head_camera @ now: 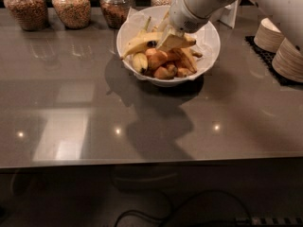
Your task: Pick banana from white bowl
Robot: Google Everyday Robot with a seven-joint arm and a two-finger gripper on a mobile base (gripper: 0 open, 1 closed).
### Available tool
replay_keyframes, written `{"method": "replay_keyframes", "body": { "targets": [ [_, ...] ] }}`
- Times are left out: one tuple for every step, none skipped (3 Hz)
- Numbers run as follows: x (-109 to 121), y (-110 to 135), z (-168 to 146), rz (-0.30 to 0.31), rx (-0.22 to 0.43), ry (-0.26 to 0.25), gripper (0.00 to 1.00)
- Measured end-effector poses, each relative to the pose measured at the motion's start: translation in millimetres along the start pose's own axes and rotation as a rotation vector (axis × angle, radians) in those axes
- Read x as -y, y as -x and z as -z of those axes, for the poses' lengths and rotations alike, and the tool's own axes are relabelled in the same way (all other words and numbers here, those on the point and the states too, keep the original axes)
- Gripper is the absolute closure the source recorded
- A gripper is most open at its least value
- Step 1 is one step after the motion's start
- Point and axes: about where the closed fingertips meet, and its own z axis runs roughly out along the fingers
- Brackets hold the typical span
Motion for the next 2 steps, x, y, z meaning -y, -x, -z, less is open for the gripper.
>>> {"method": "replay_keyframes", "body": {
  "targets": [
    [-3.1, 2.5, 26.1, 0.002, 0.043, 0.009, 1.0],
    [-16.8, 1.0, 63.2, 0.012, 0.109, 0.055, 1.0]
  ]
}}
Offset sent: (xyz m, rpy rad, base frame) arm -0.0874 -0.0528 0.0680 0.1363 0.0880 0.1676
